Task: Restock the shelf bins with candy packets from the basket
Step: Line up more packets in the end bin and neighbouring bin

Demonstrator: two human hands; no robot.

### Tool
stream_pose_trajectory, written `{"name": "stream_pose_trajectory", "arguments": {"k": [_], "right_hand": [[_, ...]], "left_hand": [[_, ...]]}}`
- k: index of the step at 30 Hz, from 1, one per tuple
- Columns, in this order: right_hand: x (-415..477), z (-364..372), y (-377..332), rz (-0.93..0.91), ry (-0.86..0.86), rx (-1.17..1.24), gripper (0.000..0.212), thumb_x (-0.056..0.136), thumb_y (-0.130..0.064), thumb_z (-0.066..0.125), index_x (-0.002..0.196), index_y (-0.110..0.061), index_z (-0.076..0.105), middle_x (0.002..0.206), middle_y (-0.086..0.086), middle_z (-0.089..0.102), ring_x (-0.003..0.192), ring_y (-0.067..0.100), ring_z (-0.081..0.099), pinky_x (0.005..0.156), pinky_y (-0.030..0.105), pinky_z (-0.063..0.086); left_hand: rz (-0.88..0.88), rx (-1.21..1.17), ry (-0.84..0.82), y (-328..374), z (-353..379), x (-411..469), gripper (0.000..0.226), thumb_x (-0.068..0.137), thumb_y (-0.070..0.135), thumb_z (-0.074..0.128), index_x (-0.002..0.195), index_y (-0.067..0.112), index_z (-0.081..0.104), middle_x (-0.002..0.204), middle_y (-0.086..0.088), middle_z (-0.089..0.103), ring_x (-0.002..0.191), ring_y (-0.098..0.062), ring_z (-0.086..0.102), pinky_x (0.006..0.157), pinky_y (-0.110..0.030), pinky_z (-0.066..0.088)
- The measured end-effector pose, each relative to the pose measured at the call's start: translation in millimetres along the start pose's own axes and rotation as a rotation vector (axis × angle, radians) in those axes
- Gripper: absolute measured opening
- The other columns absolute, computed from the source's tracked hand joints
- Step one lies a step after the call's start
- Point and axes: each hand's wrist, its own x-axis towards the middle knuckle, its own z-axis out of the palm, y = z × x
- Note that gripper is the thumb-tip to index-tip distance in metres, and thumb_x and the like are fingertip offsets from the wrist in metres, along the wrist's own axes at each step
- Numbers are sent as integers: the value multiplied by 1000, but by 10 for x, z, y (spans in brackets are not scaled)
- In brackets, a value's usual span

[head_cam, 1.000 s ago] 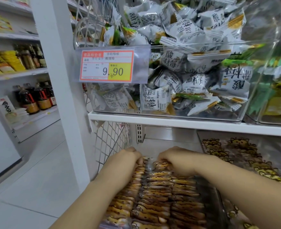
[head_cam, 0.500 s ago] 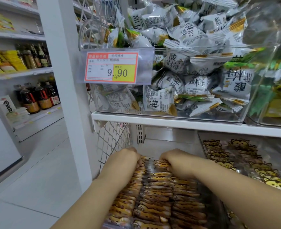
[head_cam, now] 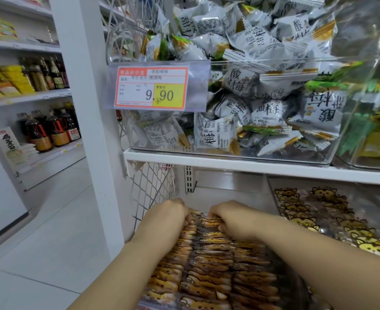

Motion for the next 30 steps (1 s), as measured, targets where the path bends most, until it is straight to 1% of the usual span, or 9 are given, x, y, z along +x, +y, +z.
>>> {"name": "stream_pose_trajectory", "arguments": {"k": [4,9,12,14,16,18,24,28,30], "right_hand": [[58,19,-31,11,-19,35,40,98,-18,59,136,-26,53,135,4,55,119,24,54,101,35,46],[-23,-87,29,34,-69,127,49,95,-34,64,141,-27,49,141,1,52,126,20,51,106,34,43],[-63,-138,30,49,-142,112,46,96,-25,60,141,-25,51,138,2,56,122,21,54,103,33,45],[-73,-157,5,56,-186,116,39,95,-19,55,134,-23,58,129,2,62,114,21,58,98,33,47],[-79,-161,-22,59,-216,118,31,95,-14,53,123,-20,65,118,4,67,106,22,61,96,36,50],[-92,-152,-41,65,-221,100,28,98,-17,51,122,-19,65,117,5,67,107,23,61,98,38,49],[-309,-190,-114,63,-153,102,50,100,-29,53,148,-18,43,148,6,49,133,24,48,110,32,37],[-733,-298,-271,-13,-38,135,50,99,-26,55,147,-22,43,145,6,53,128,24,52,106,29,41],[-1030,-341,-361,-66,35,135,50,97,-26,56,146,-24,45,142,4,55,126,24,53,105,31,43]], "left_hand": [[5,-7,-10,4,-3,3,19,93,22,61,104,31,73,106,9,61,96,-15,64,82,-29,52],[8,-11,-1,31,-35,-19,19,95,21,58,105,30,72,110,7,60,97,-17,64,83,-29,51],[32,-69,45,77,-68,-67,19,97,22,54,107,30,68,114,8,59,102,-17,61,84,-32,51],[74,-116,66,117,-90,-110,22,100,24,51,113,32,66,119,11,58,108,-13,58,87,-30,49],[114,-116,24,146,-88,-133,27,101,24,49,119,32,67,125,11,59,111,-12,57,92,-31,49],[125,-92,-29,147,-82,-127,31,102,23,47,125,31,66,129,9,60,114,-13,58,96,-34,49],[112,-17,-77,188,-155,-213,35,99,23,49,130,33,63,133,8,59,117,-18,59,95,-35,50],[96,14,-9,377,-302,-464,31,97,25,50,125,34,61,128,8,58,112,-19,60,86,-32,50],[96,-1,28,507,-415,-628,32,96,25,50,126,32,60,131,7,56,116,-19,57,88,-33,48]]}}
